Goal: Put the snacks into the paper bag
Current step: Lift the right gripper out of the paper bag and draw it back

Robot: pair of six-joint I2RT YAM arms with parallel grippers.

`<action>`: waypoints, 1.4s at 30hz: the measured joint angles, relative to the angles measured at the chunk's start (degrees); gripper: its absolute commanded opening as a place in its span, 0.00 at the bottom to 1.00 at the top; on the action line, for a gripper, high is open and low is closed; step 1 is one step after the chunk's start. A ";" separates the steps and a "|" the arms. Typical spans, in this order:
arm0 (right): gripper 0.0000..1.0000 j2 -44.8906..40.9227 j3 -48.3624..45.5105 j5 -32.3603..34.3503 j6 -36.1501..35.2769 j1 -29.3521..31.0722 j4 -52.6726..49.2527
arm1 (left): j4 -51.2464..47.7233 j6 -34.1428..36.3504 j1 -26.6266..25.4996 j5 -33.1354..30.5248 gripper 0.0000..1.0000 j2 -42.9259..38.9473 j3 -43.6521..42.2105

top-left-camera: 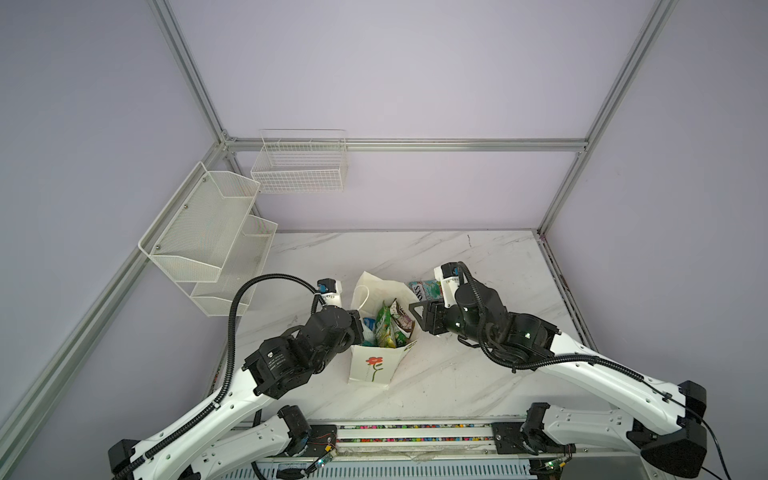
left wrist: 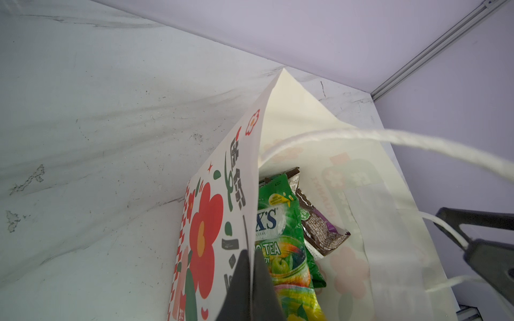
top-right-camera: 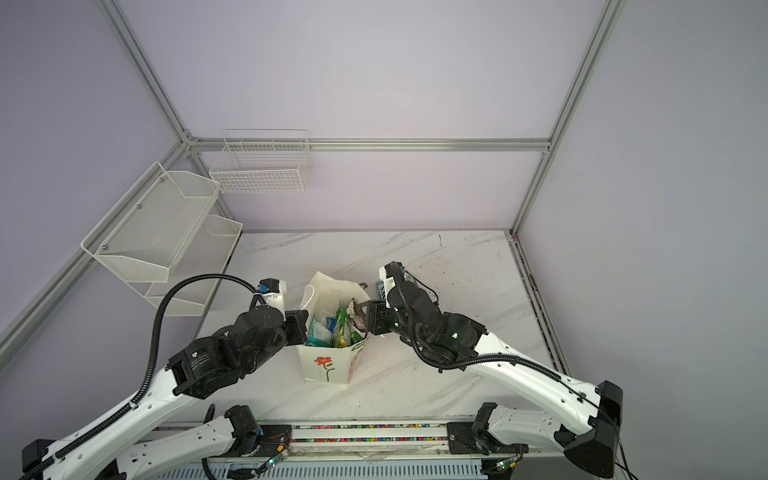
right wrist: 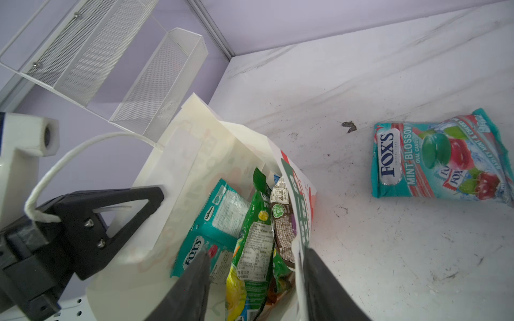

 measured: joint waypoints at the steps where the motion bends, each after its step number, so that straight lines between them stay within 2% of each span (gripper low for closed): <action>1: 0.63 -0.42 0.07 0.00 -0.02 -0.02 0.02 | 0.17 0.00 0.00 -0.02 0.00 0.13 0.00; 11: 0.69 -5.64 1.40 1.64 -0.20 -0.13 -0.02 | 0.81 0.00 0.04 -0.28 0.00 0.90 0.00; 22: 0.72 -5.68 3.13 4.55 -0.70 -1.90 -1.66 | 0.98 0.02 0.07 -0.37 0.00 0.90 0.00; 42: 0.73 -4.07 3.21 -2.05 -1.49 -16.02 -2.45 | 0.79 0.02 0.07 -0.37 0.00 0.72 0.00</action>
